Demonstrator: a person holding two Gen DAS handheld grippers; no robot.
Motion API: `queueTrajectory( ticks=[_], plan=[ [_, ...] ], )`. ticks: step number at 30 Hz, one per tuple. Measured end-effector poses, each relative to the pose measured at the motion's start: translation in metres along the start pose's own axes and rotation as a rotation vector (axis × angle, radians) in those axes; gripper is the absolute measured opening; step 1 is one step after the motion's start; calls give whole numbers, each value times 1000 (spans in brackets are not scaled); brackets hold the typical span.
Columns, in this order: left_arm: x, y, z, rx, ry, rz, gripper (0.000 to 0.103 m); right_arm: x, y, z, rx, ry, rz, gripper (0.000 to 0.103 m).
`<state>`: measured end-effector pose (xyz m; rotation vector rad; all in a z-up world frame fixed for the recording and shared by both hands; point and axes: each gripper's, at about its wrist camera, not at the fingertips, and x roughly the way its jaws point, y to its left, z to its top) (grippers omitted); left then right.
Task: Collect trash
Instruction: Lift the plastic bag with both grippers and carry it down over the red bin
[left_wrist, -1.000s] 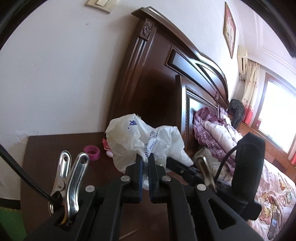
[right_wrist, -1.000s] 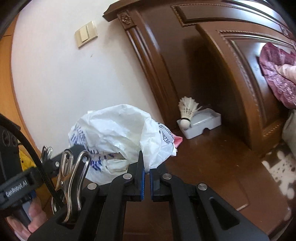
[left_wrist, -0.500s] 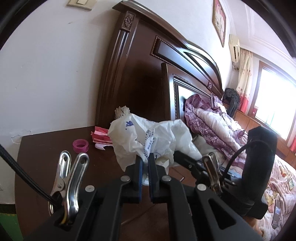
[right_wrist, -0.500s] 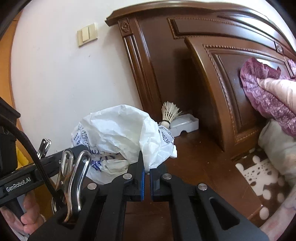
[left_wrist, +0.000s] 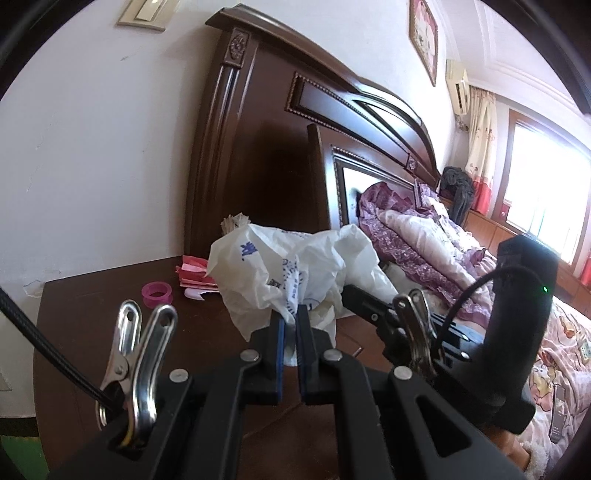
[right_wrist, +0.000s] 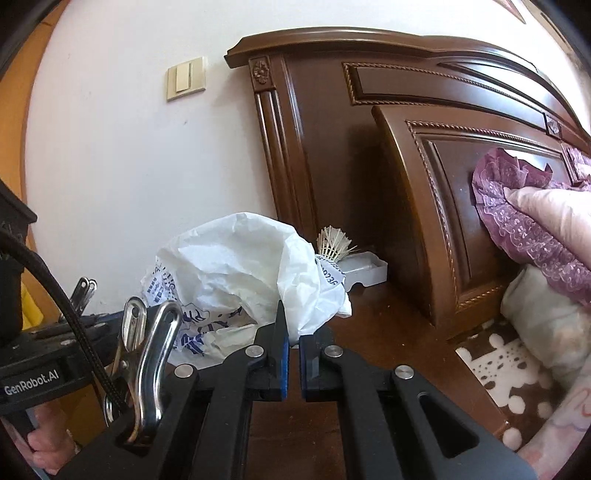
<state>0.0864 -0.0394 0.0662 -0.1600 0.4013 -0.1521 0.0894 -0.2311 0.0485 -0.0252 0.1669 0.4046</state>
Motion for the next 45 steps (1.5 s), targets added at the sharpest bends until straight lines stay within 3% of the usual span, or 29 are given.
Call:
queueTrajectory(
  ticks=[6, 12, 16, 18, 21, 25, 32, 45],
  plan=[
    [0, -7, -5, 13, 11, -19, 5, -4, -12, -1, 65, 18, 18, 4],
    [1, -12, -9, 24, 26, -21, 5, -10, -10, -8, 14, 3, 11, 4],
    [0, -14, -10, 29, 31, -29, 5, -10, -13, -13, 31, 50, 69, 4],
    [0, -17, -11, 33, 33, -38, 5, -13, -13, -17, 23, 43, 31, 4],
    [-2, -22, -15, 50, 36, -38, 5, -18, -16, -20, 51, 34, 50, 4],
    [1, -28, -25, 73, 76, -49, 6, -22, -21, -23, 52, 103, 55, 4],
    [10, -50, -50, 154, 155, -90, 6, -46, -34, -38, 44, 105, -4, 4],
    [29, -74, -75, 179, 251, -156, 6, -76, -61, -60, 91, 165, -27, 4]
  ],
)
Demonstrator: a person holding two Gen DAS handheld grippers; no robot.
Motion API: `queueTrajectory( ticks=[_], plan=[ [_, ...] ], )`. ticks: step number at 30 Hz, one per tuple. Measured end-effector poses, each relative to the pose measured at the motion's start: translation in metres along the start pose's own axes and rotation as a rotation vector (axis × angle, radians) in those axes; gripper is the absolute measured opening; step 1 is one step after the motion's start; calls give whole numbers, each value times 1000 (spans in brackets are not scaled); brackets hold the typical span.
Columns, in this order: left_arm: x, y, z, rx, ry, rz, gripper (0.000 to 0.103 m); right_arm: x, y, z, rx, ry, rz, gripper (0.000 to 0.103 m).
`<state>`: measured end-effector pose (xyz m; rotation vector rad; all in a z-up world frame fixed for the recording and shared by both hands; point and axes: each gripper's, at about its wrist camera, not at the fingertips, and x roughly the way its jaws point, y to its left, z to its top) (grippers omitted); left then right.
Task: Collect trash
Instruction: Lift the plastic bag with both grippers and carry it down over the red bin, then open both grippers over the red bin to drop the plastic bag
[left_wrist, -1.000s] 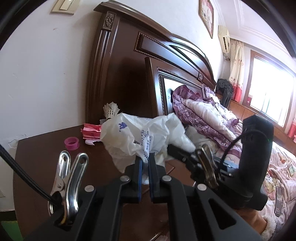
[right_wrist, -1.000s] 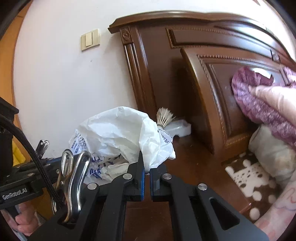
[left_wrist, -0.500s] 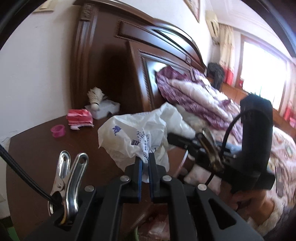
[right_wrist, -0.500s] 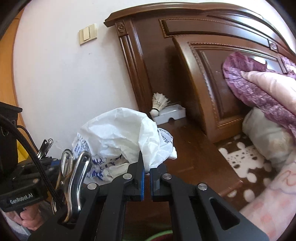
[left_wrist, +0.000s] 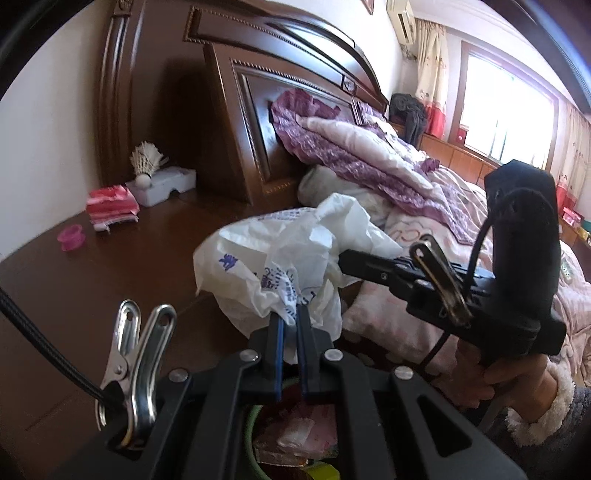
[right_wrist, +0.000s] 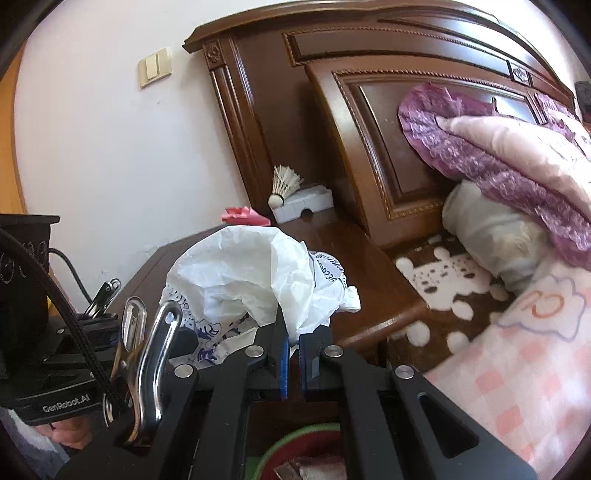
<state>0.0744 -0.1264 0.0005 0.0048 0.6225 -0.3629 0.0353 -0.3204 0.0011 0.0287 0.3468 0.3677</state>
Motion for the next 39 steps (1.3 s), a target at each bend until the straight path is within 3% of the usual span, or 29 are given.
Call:
queueTrajectory(
  ticks=[14, 26, 31, 39],
  plan=[
    [14, -33, -23, 75, 79, -62, 6, -15, -12, -37, -2, 130, -15, 4],
    [48, -74, -88, 138, 304, -155, 5, -22, -41, -118, 120, 360, -48, 4],
    [71, -71, -103, 131, 366, -132, 5, 0, -38, -144, 88, 482, -96, 4],
    [124, -38, -136, 16, 506, -89, 5, 48, -46, -185, 76, 639, -149, 4]
  ],
)
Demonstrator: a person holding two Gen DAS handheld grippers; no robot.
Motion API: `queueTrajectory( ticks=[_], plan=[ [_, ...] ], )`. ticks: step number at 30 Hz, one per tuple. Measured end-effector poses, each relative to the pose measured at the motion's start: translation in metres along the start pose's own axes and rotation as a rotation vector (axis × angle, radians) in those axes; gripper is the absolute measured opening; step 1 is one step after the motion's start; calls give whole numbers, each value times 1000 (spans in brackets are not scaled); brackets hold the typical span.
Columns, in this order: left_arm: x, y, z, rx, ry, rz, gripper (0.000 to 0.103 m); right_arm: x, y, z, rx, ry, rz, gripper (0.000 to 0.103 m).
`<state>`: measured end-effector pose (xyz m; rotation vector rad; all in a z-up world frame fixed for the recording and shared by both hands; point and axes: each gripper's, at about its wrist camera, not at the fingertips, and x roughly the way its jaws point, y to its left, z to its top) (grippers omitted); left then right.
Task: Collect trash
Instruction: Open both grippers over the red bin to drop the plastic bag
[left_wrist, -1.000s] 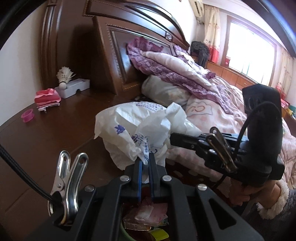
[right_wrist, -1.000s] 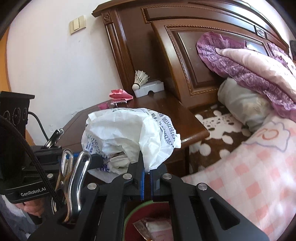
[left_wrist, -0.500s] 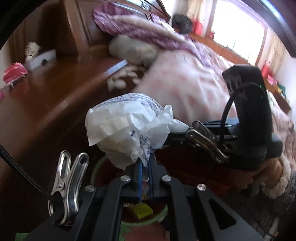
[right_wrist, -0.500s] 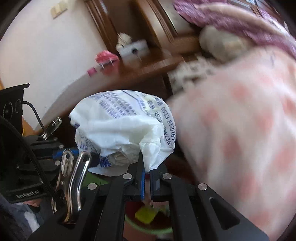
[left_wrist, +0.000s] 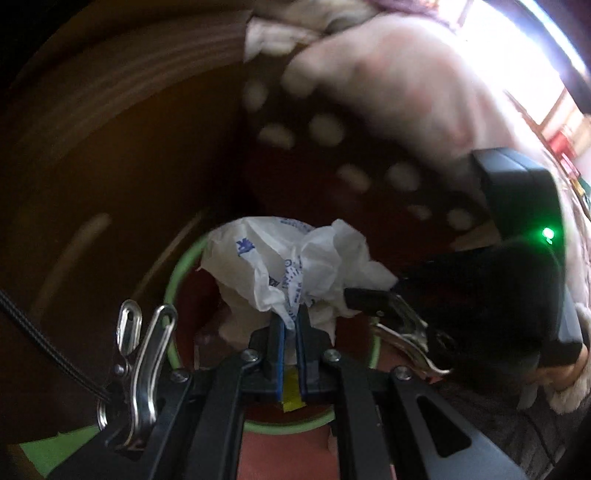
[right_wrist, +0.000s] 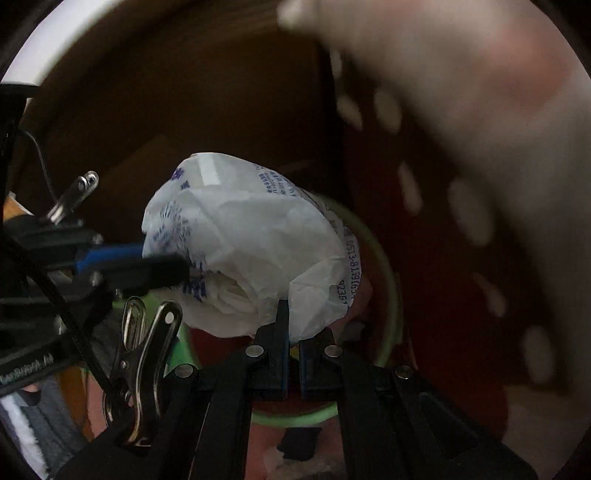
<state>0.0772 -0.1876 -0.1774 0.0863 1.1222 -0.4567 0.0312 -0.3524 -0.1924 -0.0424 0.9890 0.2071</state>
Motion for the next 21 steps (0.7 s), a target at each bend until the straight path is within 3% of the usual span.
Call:
queueTrajectory(
  ticks=[8, 12, 20, 21],
  plan=[
    [50, 23, -19, -2, 104, 80, 5, 59, 9, 5, -36, 112, -46, 4],
    [65, 32, -25, -7, 140, 108, 5, 95, 20, 4, -112, 161, -98, 4],
    [86, 33, -32, 4, 184, 137, 5, 125, 30, -7, -215, 220, -157, 4],
    [85, 33, -32, 10, 185, 140, 6, 128, 25, 3, -213, 226, -157, 4]
  ],
)
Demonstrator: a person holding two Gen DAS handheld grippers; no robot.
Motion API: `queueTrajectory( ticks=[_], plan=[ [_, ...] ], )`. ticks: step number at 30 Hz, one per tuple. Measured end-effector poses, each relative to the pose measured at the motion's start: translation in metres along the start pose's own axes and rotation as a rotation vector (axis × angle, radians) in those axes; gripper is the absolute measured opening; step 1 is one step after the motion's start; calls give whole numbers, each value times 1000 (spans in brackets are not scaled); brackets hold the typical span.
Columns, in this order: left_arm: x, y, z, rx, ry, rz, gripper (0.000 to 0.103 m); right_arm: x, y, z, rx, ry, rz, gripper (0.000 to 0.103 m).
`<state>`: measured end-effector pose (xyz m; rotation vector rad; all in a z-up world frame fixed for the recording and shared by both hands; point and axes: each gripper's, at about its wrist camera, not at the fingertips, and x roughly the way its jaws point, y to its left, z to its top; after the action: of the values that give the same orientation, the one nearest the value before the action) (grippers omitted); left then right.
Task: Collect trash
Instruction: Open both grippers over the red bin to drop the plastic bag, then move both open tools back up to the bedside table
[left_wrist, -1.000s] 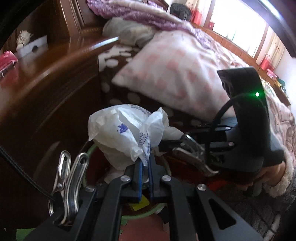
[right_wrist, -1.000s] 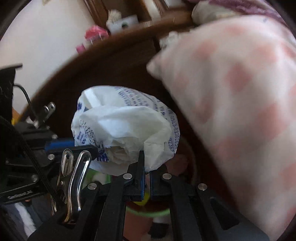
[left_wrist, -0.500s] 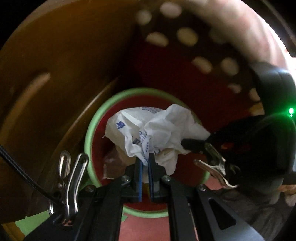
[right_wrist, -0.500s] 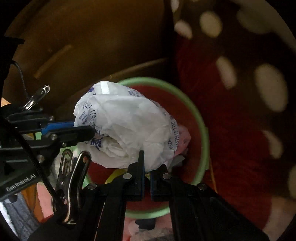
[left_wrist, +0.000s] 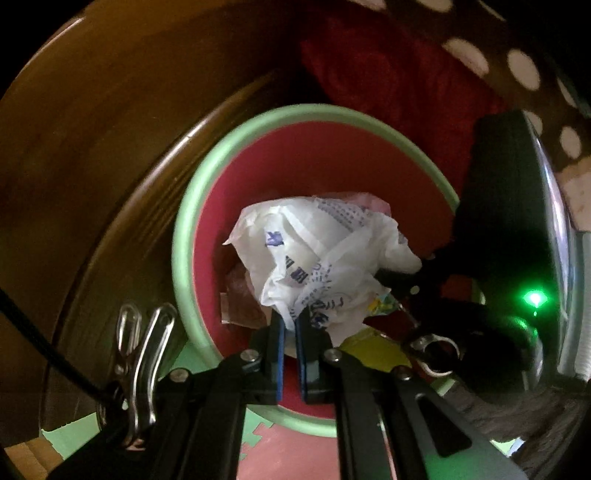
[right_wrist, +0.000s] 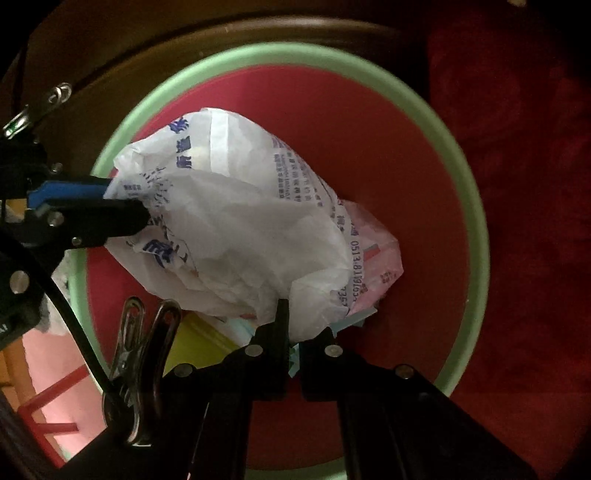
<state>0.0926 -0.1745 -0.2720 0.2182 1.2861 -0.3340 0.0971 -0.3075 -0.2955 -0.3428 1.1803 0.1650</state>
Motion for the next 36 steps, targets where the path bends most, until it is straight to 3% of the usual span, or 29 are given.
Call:
queueTrajectory(
  ticks=[8, 14, 16, 18, 20, 22, 26, 36],
  plan=[
    [0, -25, 13, 1, -6, 6, 8, -2, -3, 0, 29, 1, -15, 4],
    [-6, -24, 11, -8, -12, 18, 25, -10, 1, -4, 41, 14, -34, 9],
    [-12, -25, 12, -9, -18, 19, 39, -13, 0, -3, 35, 6, -16, 16],
    [-19, -27, 11, -4, -28, 17, 46, -12, 0, -4, 40, -1, -11, 29],
    [-26, -33, 10, 18, -41, 22, 53, -18, -1, -3, 43, -10, -3, 51],
    [-32, -39, 8, 49, -57, 39, 56, -26, -2, -2, 53, -32, 26, 61],
    [-44, -45, 4, 73, -76, 46, 57, -40, -1, 0, 30, -51, -15, 70],
    [-85, -40, -8, 83, -133, -15, 59, -91, 9, -7, -20, -93, -52, 74]
  ],
)
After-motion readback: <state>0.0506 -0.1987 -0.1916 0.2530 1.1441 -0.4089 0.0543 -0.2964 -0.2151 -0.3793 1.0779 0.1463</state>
